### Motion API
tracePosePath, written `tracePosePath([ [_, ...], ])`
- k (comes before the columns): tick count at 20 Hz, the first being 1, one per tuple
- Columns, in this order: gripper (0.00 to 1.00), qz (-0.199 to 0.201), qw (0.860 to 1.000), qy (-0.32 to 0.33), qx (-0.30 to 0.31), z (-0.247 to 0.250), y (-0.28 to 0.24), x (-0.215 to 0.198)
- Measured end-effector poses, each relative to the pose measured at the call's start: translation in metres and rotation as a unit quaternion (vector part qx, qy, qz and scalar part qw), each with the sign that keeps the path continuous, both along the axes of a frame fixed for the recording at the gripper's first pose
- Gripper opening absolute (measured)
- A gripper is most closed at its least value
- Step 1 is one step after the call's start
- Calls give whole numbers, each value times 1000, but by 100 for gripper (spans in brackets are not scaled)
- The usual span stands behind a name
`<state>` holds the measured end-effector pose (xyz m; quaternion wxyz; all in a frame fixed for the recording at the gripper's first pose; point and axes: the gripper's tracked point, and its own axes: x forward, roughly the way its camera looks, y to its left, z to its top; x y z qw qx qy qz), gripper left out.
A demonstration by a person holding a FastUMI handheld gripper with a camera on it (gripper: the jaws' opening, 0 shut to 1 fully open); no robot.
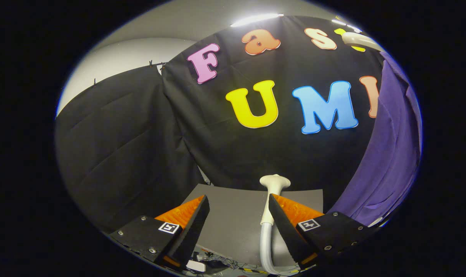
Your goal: Iron the clothes twice with a garment steamer, once on the left side and once on the right side.
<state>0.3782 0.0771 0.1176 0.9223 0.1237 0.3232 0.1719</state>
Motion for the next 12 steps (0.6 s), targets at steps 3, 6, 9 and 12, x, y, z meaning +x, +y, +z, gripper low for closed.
tracePosePath([
  [3, 95, 3, 999, 38, -17, -23, -3, 24],
  [6, 95, -2, 997, 69, -29, -50, -9, 50],
  [9, 95, -9, 995, 98, -34, -77, -14, 70],
  [12, 93, -12, 992, 117, -50, -102, -18, 85],
])
